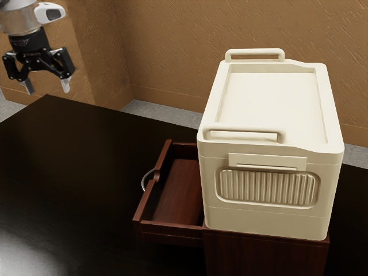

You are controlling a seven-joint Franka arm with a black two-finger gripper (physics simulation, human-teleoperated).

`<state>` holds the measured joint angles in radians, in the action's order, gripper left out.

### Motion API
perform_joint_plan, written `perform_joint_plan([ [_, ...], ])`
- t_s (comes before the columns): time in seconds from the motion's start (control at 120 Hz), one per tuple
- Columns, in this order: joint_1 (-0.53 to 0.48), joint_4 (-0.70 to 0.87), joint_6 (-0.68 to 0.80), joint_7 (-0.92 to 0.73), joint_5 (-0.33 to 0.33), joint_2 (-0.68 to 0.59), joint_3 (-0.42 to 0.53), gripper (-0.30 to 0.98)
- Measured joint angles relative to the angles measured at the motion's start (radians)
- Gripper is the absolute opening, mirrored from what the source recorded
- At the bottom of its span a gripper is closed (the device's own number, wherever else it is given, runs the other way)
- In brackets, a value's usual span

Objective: Push the drawer handle with one arm to close the drawer

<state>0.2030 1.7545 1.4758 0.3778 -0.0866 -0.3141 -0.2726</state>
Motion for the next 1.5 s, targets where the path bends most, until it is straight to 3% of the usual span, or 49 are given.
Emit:
perform_joint_plan([
  [0.158,0.001,0.107,-0.013,0.145,0.002,-0.112,-0.010,0.69],
  [0.258,0.001,0.209,-0.041,0.222,0.071,-0.222,-0.016,0.67],
  [0.425,0.002,0.280,-0.075,0.288,0.032,-0.270,0.023,0.23],
  [0.583,0.052,0.488,0.174,0.108,-0.107,-0.262,0.037,0.03],
  [0.783,0.078,0.737,0.468,-0.134,-0.160,-0.362,0.039,-0.06],
  [0.992,0.155,0.782,0.692,-0.446,-0.239,-0.302,-0.019,-0.09],
  [1.292,0.198,0.927,0.878,-0.776,-0.277,-0.333,-0.024,-0.10],
  [1.5,0.203,0.930,0.971,-0.919,-0.286,-0.251,-0.023,-0.10],
])
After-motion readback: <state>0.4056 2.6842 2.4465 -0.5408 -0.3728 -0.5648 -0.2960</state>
